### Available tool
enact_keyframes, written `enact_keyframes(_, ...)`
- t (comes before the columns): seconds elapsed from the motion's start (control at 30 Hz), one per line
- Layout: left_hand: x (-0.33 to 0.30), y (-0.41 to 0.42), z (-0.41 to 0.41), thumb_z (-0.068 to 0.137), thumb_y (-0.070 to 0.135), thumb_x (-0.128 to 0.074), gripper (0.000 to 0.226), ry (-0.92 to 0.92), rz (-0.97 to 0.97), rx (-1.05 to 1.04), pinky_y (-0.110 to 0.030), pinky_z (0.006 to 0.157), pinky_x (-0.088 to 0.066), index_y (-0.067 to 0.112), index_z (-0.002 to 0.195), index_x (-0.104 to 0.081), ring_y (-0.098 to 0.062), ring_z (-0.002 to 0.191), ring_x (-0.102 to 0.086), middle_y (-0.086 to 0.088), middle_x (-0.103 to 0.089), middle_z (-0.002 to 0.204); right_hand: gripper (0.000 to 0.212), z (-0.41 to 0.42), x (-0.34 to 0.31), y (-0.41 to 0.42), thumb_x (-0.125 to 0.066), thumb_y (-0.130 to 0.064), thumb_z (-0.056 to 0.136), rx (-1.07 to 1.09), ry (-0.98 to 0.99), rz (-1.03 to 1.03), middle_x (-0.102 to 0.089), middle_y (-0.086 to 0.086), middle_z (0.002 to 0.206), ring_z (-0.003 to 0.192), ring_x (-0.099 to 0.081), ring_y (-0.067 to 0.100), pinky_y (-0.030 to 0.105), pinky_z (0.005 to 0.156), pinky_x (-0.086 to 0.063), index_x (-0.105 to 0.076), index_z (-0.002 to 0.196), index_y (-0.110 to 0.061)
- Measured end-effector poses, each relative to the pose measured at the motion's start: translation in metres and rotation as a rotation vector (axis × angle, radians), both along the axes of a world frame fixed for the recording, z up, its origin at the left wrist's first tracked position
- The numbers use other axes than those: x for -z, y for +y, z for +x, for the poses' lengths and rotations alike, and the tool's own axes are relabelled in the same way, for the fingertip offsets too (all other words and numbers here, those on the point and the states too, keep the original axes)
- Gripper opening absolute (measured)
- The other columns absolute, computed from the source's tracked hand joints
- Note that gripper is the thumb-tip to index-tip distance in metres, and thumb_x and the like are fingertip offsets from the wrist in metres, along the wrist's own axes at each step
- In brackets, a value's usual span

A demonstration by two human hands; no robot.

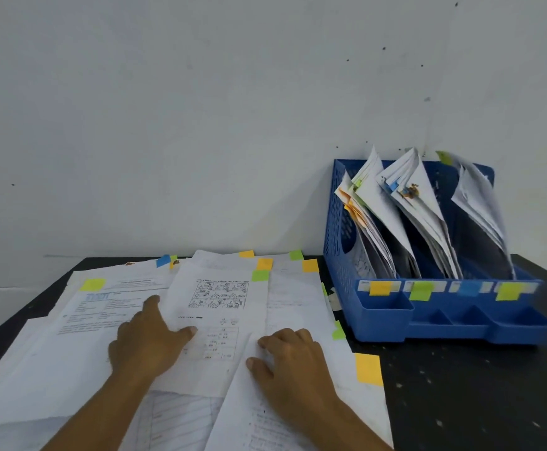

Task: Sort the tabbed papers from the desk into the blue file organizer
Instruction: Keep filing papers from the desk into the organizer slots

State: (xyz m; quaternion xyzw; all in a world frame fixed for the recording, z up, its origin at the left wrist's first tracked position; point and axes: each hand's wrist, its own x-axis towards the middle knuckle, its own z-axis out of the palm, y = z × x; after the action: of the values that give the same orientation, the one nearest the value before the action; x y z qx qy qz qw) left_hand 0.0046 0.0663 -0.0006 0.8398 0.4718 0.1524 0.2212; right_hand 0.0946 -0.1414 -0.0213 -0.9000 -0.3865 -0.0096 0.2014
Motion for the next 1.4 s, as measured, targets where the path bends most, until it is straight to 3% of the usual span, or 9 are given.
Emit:
enact_keyframes(0.1,-0.005,0.007,0.003,0.085,0.038,-0.070,0.071,-0.215,-0.145,-0.051,-0.043,0.097,-0.043,0.015,0.144,-0.038,-0.033,0.119,-0.053,-0.010,-0.059,0.131,0.044,0.000,0.000,0.000,-0.044,-0.053,0.098,-0.003,0.020,0.004,-0.054,-0.009,0.129,0.119,-0.041,0.018,0.033,0.101,-0.034,-0.059,0.130,-0.027)
enact_keyframes(0.23,-0.008,0.012,0.001,0.096,0.023,-0.057,0.022,-0.373,-0.144,-0.005,-0.038,0.081,-0.048,0.009,0.106,-0.070,-0.028,0.090,-0.060,-0.007,-0.069,0.099,0.047,0.001,0.001,-0.001,-0.044,-0.055,0.097,0.001,0.050,0.006,-0.052,-0.011,0.133,0.121,-0.039,0.015,0.031,0.103,-0.033,-0.054,0.136,-0.030)
enact_keyframes(0.47,-0.046,0.005,-0.004,0.100,0.024,-0.048,0.014,-0.706,-0.043,0.031,-0.034,0.069,-0.042,0.018,0.101,-0.060,-0.022,0.084,-0.056,0.001,-0.061,0.088,0.066,0.009,-0.008,-0.001,-0.058,-0.054,0.092,0.056,0.299,0.176,-0.046,-0.013,0.141,0.129,-0.039,0.012,0.029,0.109,-0.033,-0.033,0.150,-0.036)
enact_keyframes(0.63,-0.087,0.005,-0.003,0.100,0.025,-0.049,0.016,-0.861,0.059,0.106,-0.034,0.072,-0.042,0.015,0.098,-0.061,-0.022,0.084,-0.056,-0.001,-0.062,0.089,0.064,0.021,-0.040,-0.005,-0.073,-0.043,0.087,0.152,0.675,0.608,-0.056,-0.010,0.123,0.104,-0.057,0.005,0.024,0.083,-0.051,-0.043,0.143,-0.035)
enact_keyframes(0.77,-0.113,-0.004,0.001,0.099,0.026,-0.051,0.018,-0.945,0.105,0.179,-0.030,0.066,-0.043,0.016,0.092,-0.063,-0.017,0.077,-0.058,0.002,-0.064,0.085,0.066,0.033,-0.064,-0.012,-0.077,-0.041,0.083,0.113,0.834,0.798,-0.061,-0.005,0.119,0.103,-0.064,0.015,0.028,0.075,-0.055,-0.046,0.141,-0.034)
enact_keyframes(0.93,-0.134,-0.024,0.006,0.097,0.030,-0.053,0.019,-0.989,0.061,0.291,-0.030,0.064,-0.046,0.029,0.080,-0.062,-0.011,0.077,-0.060,0.009,-0.066,0.083,0.084,0.040,-0.095,-0.025,-0.079,-0.050,0.078,0.058,0.645,0.765,-0.058,-0.015,0.122,0.106,-0.061,0.011,0.031,0.087,-0.054,-0.035,0.148,-0.038)
enact_keyframes(1.07,-0.141,-0.042,0.016,0.096,0.029,-0.056,0.017,-0.974,-0.053,0.409,-0.027,0.069,-0.047,0.034,0.083,-0.065,-0.003,0.082,-0.062,0.024,-0.069,0.081,0.035,0.040,-0.131,-0.044,-0.070,-0.033,0.091,-0.032,0.530,0.961,-0.075,-0.013,0.094,0.087,-0.070,0.005,0.028,0.076,-0.057,-0.061,0.124,-0.027)
enact_keyframes(1.13,-0.144,-0.053,0.024,0.095,0.028,-0.057,0.015,-0.943,-0.094,0.464,-0.026,0.069,-0.048,0.033,0.086,-0.067,-0.002,0.083,-0.063,0.028,-0.069,0.082,0.014,0.041,-0.144,-0.058,-0.065,-0.023,0.095,-0.037,0.516,1.030,-0.077,-0.007,0.095,0.089,-0.073,0.012,0.041,0.083,-0.060,-0.073,0.106,-0.022)
enact_keyframes(1.4,-0.147,-0.102,0.068,0.092,0.035,-0.061,0.025,-0.989,-0.123,0.402,-0.022,0.071,-0.045,0.032,0.117,-0.058,-0.005,0.090,-0.061,0.013,-0.065,0.096,0.017,0.061,-0.171,-0.129,-0.062,-0.023,0.097,0.245,0.295,1.184,-0.077,-0.009,0.081,0.076,-0.074,0.016,0.037,0.064,-0.062,-0.074,0.085,-0.025)
